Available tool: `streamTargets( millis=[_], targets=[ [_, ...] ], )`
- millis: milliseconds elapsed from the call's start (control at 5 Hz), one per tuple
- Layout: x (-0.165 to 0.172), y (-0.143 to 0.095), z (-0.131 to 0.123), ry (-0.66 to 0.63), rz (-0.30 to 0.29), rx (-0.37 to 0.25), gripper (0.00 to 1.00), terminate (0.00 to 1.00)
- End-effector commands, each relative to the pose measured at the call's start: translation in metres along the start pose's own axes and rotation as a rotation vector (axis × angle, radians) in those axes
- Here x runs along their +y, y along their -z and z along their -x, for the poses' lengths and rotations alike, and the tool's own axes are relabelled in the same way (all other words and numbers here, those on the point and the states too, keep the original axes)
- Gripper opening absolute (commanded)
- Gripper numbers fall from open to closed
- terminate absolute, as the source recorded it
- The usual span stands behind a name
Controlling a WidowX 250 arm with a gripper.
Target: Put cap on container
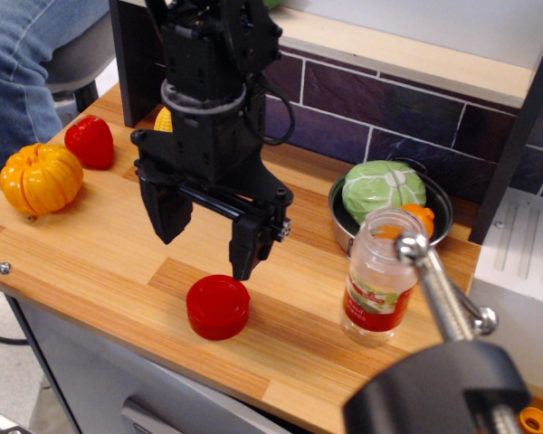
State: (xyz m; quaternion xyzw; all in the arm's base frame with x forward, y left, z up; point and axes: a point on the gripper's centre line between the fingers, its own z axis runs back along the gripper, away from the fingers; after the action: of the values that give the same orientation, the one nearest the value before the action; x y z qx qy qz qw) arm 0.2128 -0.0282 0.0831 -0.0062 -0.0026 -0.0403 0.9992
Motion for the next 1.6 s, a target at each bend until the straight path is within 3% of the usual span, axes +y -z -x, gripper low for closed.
streamTargets(
  millis=[0, 200, 600, 1400],
  targets=[
    [0.0, 0.0, 0.0, 0.0, 0.0, 0.0, 1.0, 0.0],
    [-0.002, 0.027, 0.002, -0.018, -0.029, -0.044, 1.0, 0.0],
    [-0.003, 0.061, 0.003, -0.003, -0.029, -0.14, 1.0, 0.0],
    [-0.012, 0.085, -0.015, -0.052, -0.074, -0.236, 1.0, 0.0]
  ],
)
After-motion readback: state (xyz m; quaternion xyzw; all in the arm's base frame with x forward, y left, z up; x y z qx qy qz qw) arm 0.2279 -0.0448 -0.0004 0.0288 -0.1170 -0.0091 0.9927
